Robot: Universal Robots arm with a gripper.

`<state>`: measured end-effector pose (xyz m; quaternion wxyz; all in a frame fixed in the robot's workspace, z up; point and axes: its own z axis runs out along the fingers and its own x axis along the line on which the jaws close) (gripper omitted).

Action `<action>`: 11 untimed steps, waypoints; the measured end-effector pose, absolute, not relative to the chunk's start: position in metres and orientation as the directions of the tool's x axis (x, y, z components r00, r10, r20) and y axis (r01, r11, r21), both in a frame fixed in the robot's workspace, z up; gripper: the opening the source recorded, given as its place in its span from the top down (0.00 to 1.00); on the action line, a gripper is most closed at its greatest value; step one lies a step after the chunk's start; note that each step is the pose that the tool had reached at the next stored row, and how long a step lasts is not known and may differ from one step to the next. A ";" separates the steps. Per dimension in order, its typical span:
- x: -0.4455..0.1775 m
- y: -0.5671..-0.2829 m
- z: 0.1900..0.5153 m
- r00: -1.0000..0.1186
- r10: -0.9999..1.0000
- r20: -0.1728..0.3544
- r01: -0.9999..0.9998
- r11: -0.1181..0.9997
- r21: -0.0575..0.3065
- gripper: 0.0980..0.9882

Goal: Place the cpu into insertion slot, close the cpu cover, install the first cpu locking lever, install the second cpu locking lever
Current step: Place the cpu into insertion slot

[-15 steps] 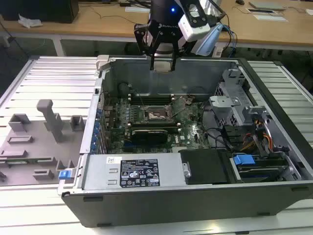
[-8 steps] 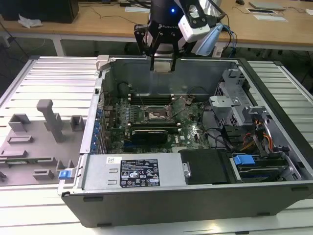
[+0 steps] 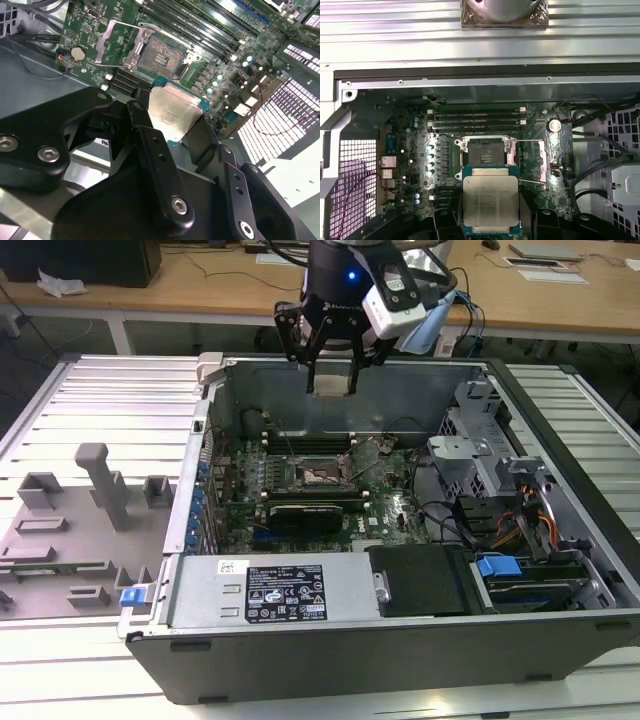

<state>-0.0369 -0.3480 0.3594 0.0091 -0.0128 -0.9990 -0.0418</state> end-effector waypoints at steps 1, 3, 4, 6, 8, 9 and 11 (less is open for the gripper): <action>-0.037 -0.348 0.356 -1.000 0.025 0.019 0.026 0.996 0.082 0.50; -0.037 -0.348 0.344 -1.000 0.025 0.019 0.026 0.996 0.082 0.50; -0.037 -0.348 0.342 -1.000 0.025 0.019 0.026 0.996 0.082 0.50; -0.037 -0.348 0.337 -1.000 0.025 0.019 0.026 0.996 0.082 0.50; -0.037 -0.348 0.329 -1.000 0.025 0.019 0.026 0.996 0.082 0.50; -0.037 -0.347 0.327 -1.000 0.025 0.019 0.026 0.996 0.081 0.50; -0.037 -0.347 0.319 -0.999 0.026 0.019 0.027 0.996 0.081 0.50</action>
